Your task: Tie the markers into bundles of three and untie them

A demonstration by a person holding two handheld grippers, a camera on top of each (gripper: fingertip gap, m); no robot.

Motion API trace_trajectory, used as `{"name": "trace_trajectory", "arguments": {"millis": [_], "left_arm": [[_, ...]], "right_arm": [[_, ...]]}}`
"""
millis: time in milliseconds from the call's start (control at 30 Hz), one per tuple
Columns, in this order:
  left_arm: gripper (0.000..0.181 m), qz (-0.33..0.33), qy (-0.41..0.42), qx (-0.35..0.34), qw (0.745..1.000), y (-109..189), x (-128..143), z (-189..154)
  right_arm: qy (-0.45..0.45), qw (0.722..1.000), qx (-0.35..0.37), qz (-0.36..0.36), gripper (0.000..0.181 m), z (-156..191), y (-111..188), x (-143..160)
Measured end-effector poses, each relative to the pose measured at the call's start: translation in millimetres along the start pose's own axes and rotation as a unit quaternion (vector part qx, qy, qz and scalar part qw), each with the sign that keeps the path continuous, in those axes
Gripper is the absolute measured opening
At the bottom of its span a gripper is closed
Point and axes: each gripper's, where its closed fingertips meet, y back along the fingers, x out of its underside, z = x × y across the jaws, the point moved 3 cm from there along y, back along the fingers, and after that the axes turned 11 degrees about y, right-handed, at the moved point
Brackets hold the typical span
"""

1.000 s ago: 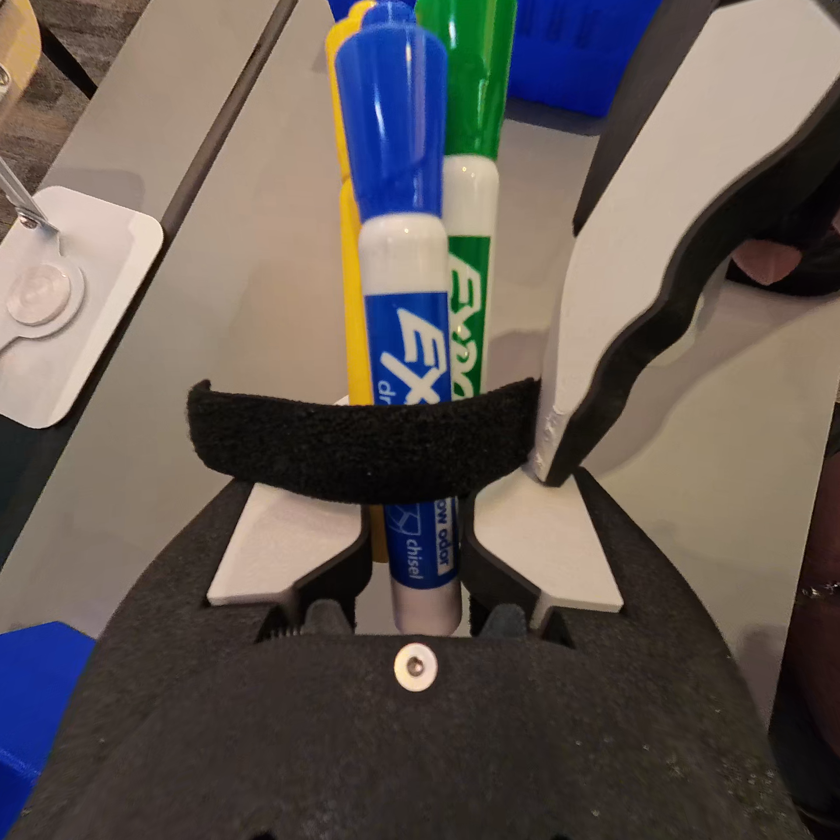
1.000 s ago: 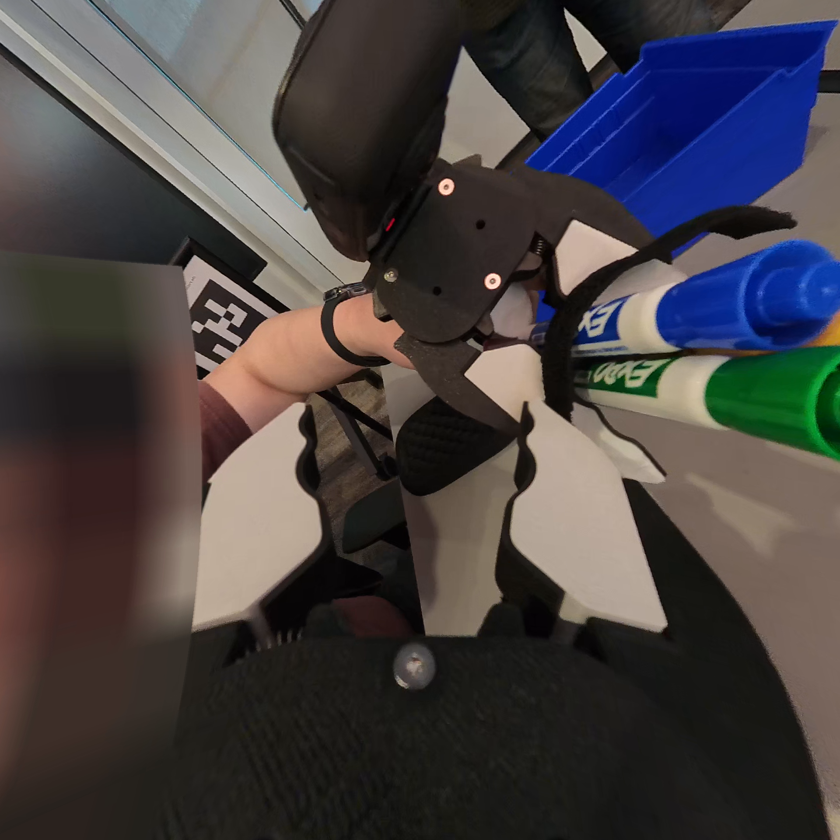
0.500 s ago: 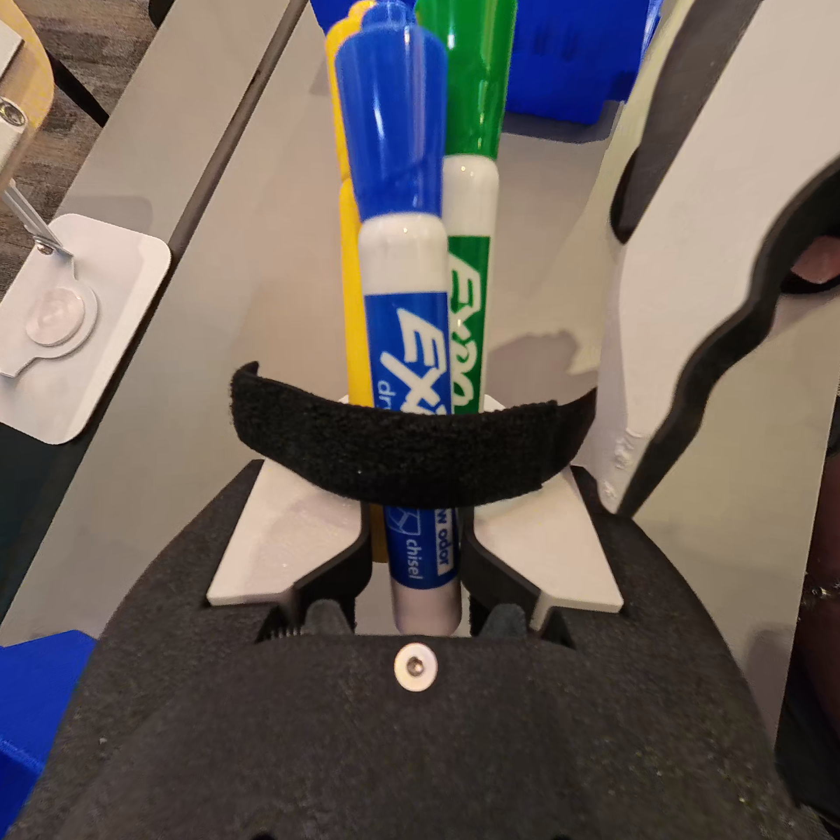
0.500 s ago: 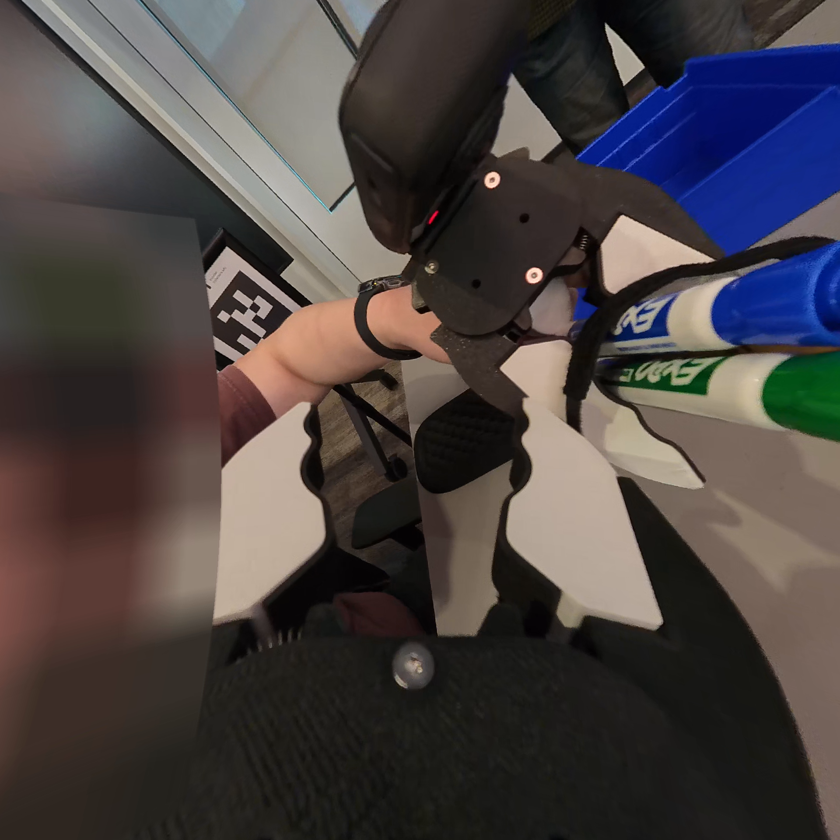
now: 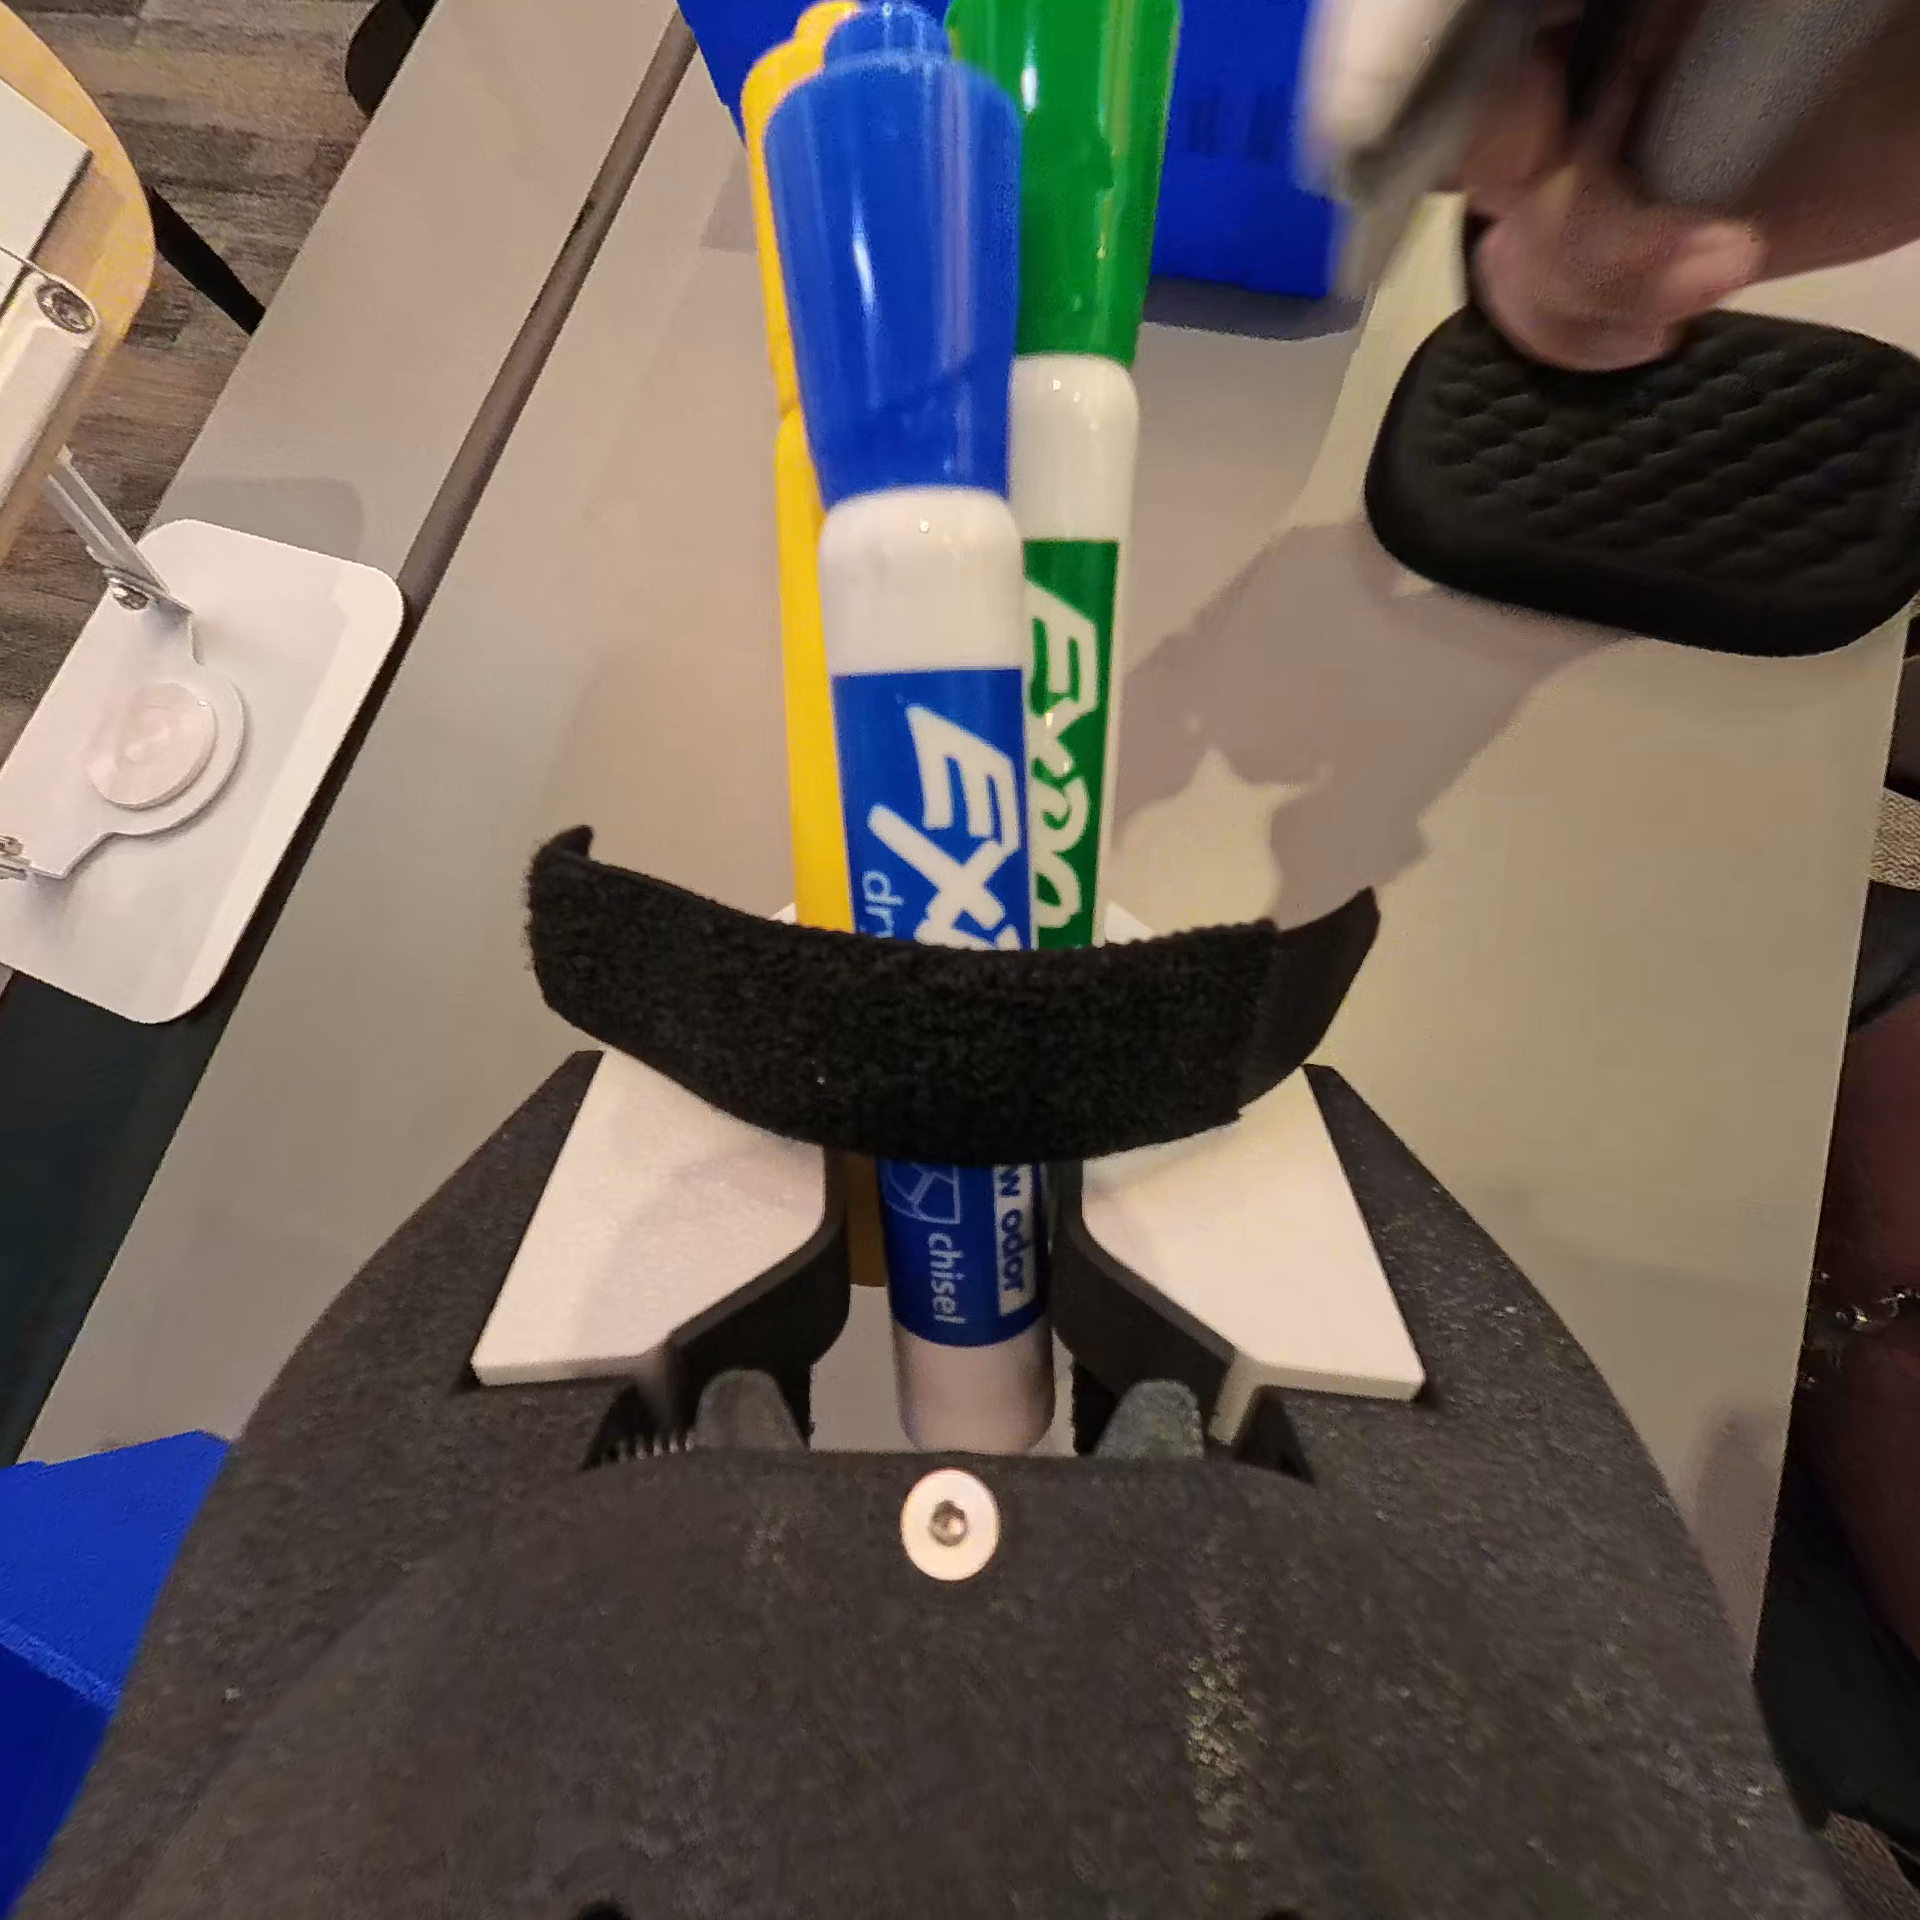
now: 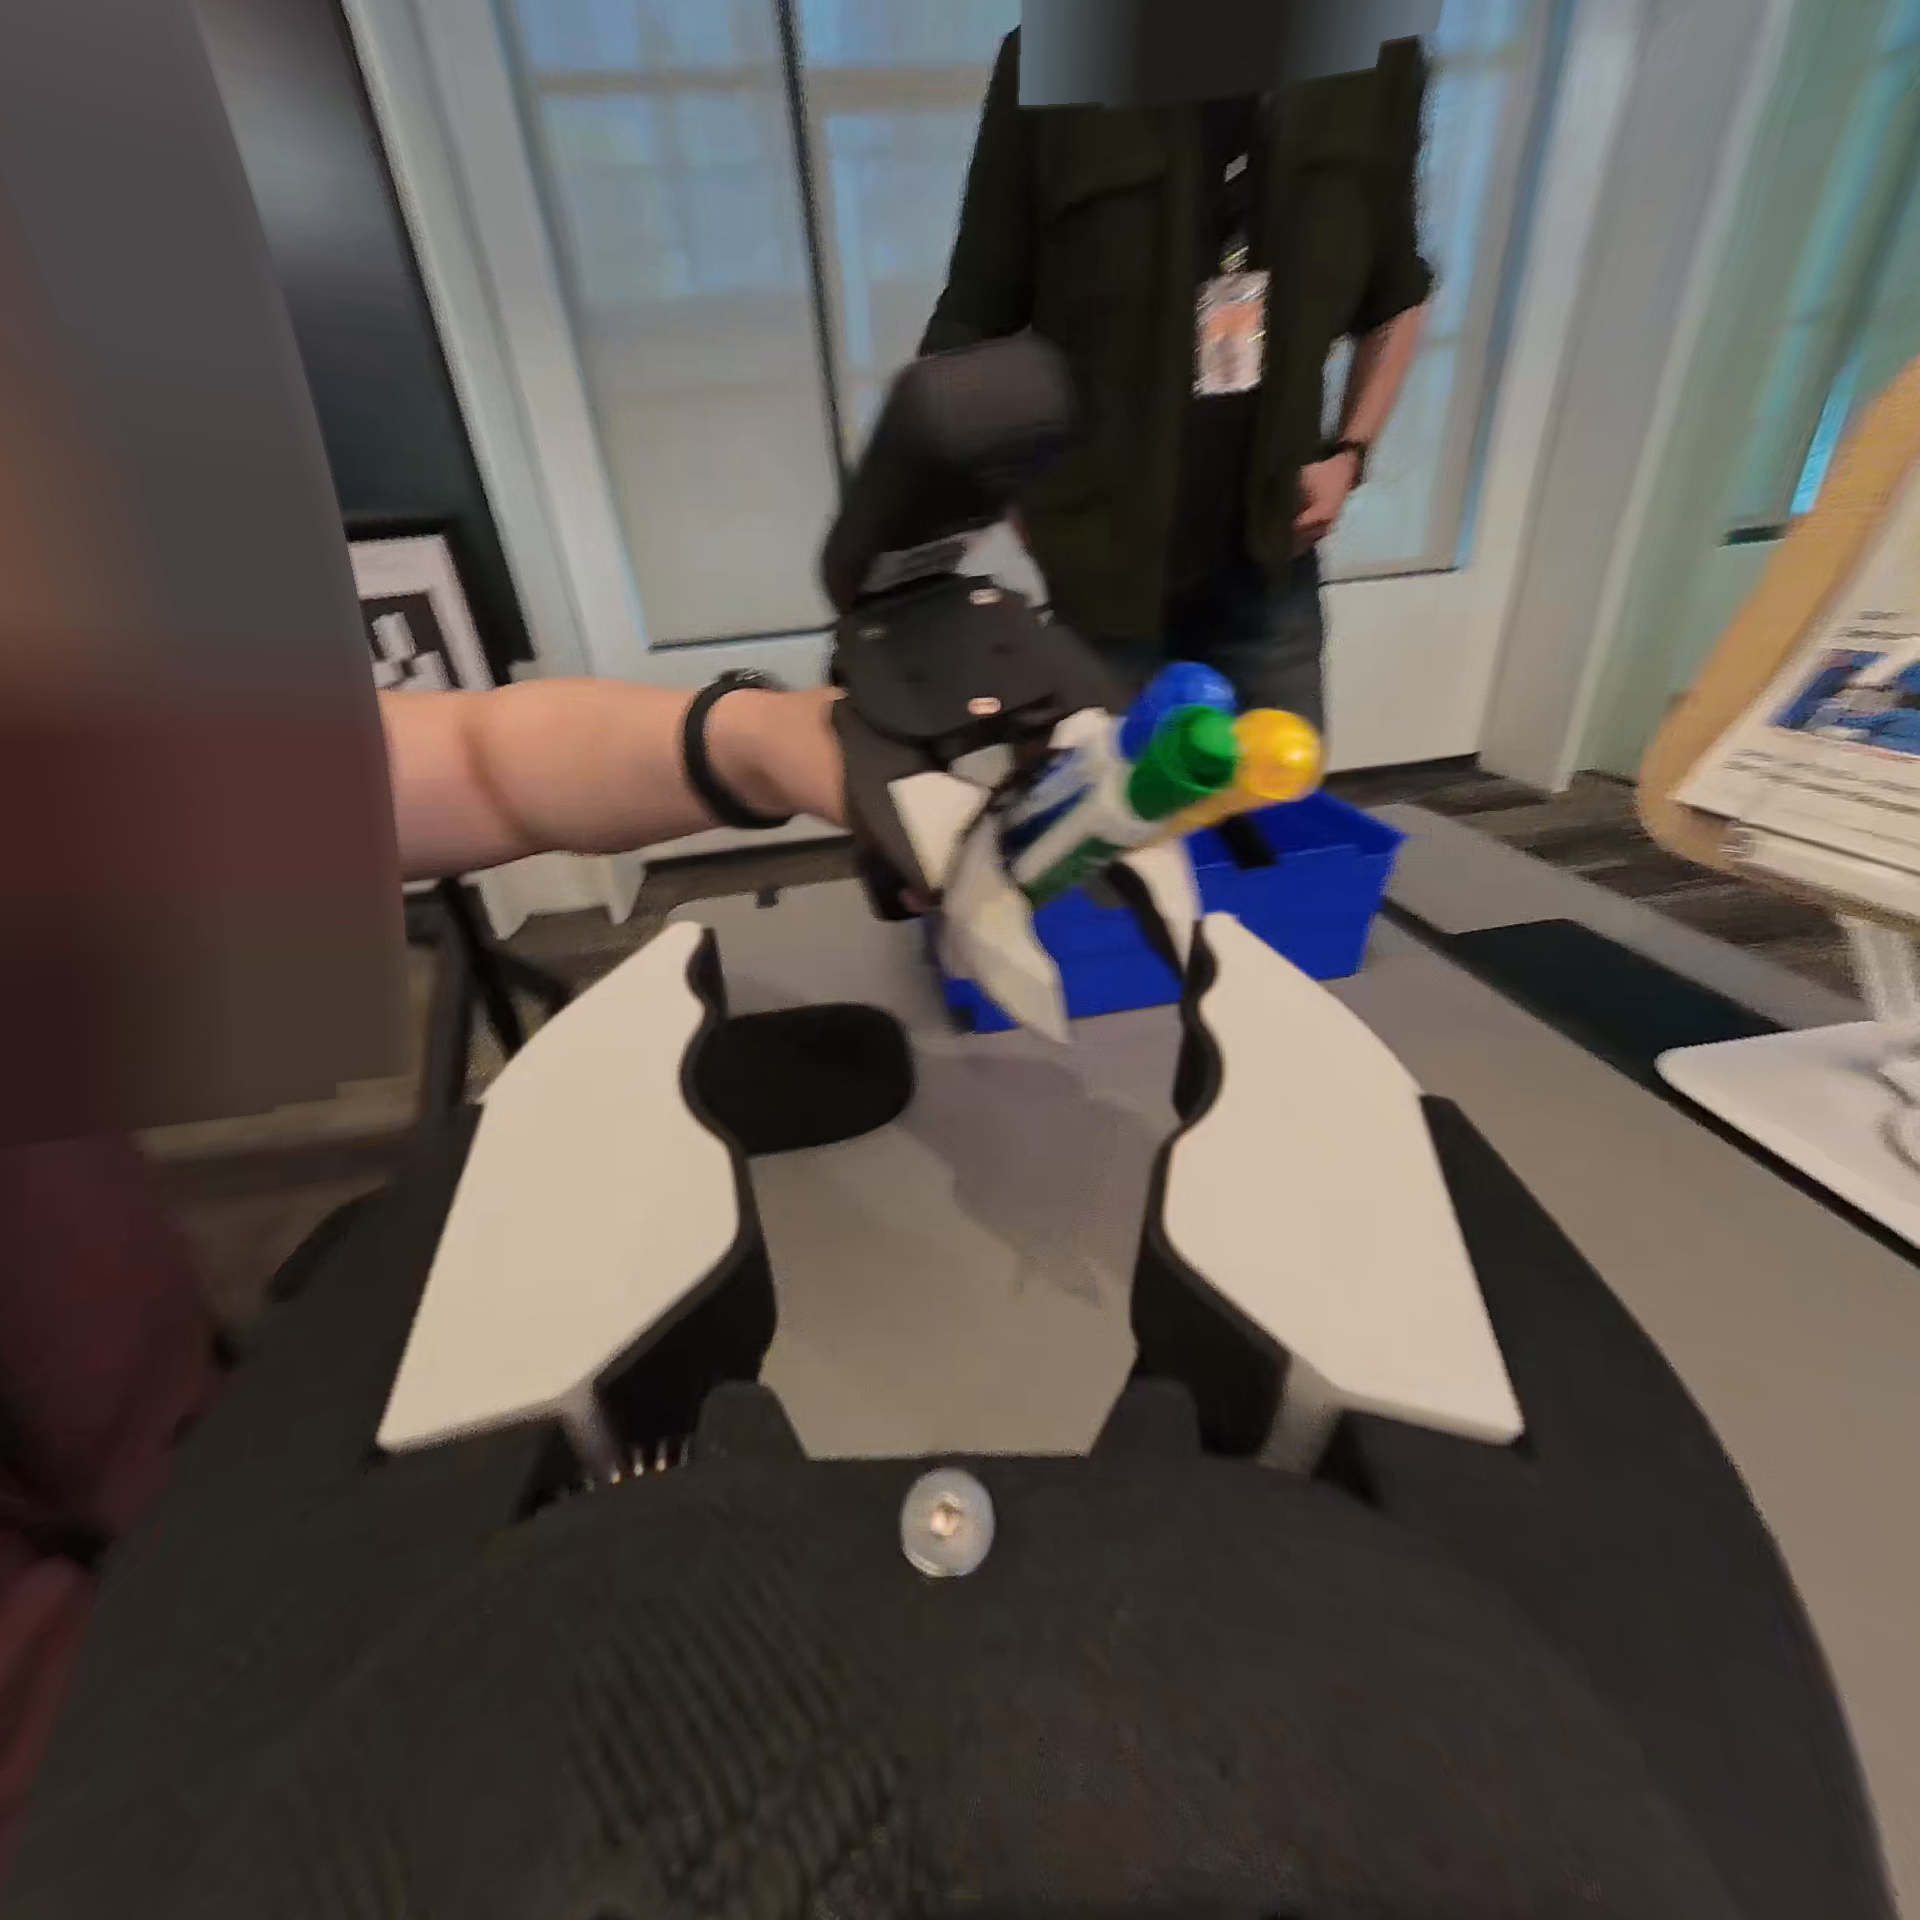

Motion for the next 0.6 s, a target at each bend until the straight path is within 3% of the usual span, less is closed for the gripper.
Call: {"name": "trace_trajectory", "arguments": {"millis": [133,233,400,600], "left_arm": [[0.042,-0.011,-0.007,0.010,1.000,5,-3,-4],[0.042,-0.025,-0.019,0.021,0.999,7,-6,-9],[0.042,-0.054,-0.028,0.042,0.997,14,-11,-16],[0.042,-0.068,-0.050,0.056,0.995,21,-13,-22]], "right_arm": [[-0.035,0.998,0.009,-0.056,0.122,-34,-15,8],[-0.002,0.998,-0.013,-0.066,0.138,-40,-35,7],[0.007,0.991,-0.080,-0.103,0.138,-35,-56,6],[0.002,0.983,-0.114,-0.145,0.137,-43,-59,6]]}}
